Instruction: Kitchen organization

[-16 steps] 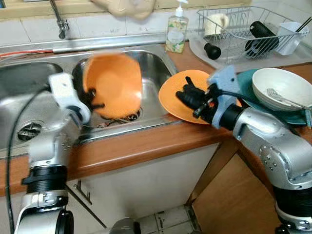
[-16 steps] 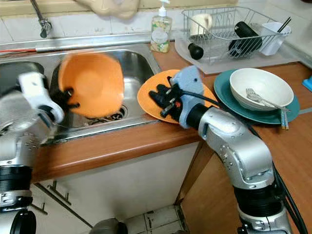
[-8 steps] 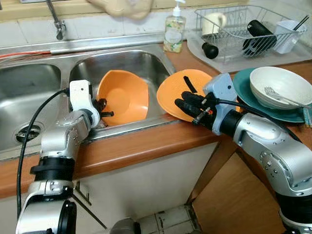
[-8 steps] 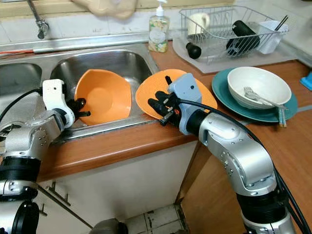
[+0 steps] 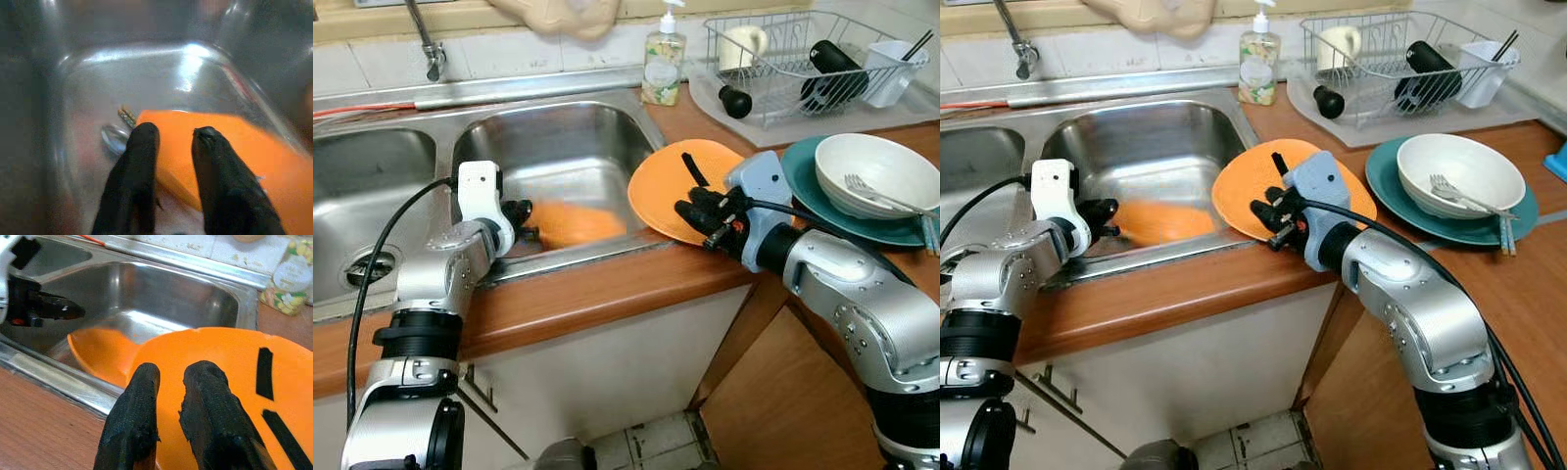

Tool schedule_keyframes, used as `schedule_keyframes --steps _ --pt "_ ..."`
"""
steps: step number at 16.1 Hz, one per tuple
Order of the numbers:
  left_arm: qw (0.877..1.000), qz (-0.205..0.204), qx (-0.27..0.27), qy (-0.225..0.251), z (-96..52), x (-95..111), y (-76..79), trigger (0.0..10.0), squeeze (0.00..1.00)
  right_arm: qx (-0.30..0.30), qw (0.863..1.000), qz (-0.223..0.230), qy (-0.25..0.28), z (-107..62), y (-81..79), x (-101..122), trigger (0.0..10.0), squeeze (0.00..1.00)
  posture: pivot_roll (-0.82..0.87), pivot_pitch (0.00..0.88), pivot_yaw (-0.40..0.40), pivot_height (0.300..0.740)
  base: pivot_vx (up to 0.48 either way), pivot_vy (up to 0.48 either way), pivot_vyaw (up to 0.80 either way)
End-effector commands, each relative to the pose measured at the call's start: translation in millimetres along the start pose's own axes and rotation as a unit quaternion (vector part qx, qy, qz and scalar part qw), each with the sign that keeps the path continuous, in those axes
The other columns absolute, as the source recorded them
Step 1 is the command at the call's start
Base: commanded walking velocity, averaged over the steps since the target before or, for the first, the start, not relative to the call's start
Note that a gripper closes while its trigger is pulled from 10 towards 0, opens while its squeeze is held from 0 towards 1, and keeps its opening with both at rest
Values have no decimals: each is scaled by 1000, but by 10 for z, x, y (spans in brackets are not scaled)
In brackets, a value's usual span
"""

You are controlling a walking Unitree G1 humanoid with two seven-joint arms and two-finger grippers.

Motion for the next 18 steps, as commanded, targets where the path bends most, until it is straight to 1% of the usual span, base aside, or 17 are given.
schedule_keyframes --steps 1,2,3,4,5,6,7,9,11,12,14,16,17,18 --pt "1000 5 -1 4 1 38 -7 10000 1000 -24 1000 9 -11 -35 92 -51 10000 0 -24 0 60 716 0 0 0" --pt "1000 6 -4 10 -5 68 -3 10000 1000 -31 999 13 -13 -48 110 -60 10000 0 -23 0 59 716 0 0 0" --pt "999 19 -14 29 -15 139 30 10000 1000 -43 999 23 -20 -68 141 -83 10000 0 -24 0 57 716 0 0 0" --pt "996 16 -55 63 -46 270 161 10000 1000 -69 996 56 -28 -112 214 -128 10000 0 -24 0 57 716 0 0 0" --pt "994 5 -80 72 -64 314 240 10000 1000 -81 994 70 -30 -138 257 -145 10000 1000 -24 0 57 716 0 0 0" --pt "988 -20 -129 82 -99 371 399 10000 1000 -108 989 92 -35 -196 351 -182 10000 1000 -26 0 55 716 0 0 0" --pt "984 -36 -154 82 -114 381 477 10000 1000 -121 987 101 -37 -224 397 -197 10000 1000 -32 0 57 716 0 0 0" --pt "973 -82 -198 80 -134 396 627 10000 1000 -155 978 135 -31 -298 513 -212 10000 1000 -39 0 60 716 0 0 0" --pt "959 -133 -246 51 -124 315 807 10000 1000 -208 959 189 -40 -411 674 -295 10000 1000 -41 0 61 716 0 0 0" --pt "953 -161 -255 34 -103 257 860 10000 1000 -224 951 208 -52 -438 722 -362 10000 1000 -43 0 62 716 0 0 0" --pt "944 -195 -265 22 -65 235 925 10000 1000 -225 946 220 -71 -419 717 -453 10000 1000 -40 0 59 716 0 0 0" --pt "940 -209 -268 20 -27 246 975 10000 1000 -221 946 223 -81 -385 699 -497 10000 1000 -38 0 58 716 0 0 0" --pt "939 -217 -267 19 13 256 1000 10000 1000 -219 946 224 -86 -342 689 -515 10000 1000 -38 0 58 716 0 0 0" --pt "930 -245 -273 17 55 279 1037 10000 514 -224 940 238 -97 -291 699 -553 10000 980 -38 0 58 716 0 0 0"
Point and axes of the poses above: a point about 5 cm out from each wrist's last joint towards the gripper, its own z axis pointing out of the wrist towards the gripper, its own x axis along the axis of the wrist's last joint, y = z × x, the point moved 4 cm from there along z, pointing out of the wrist towards the gripper, and after that the axes turned 3 degrees about -z, right-handed, at the moved point
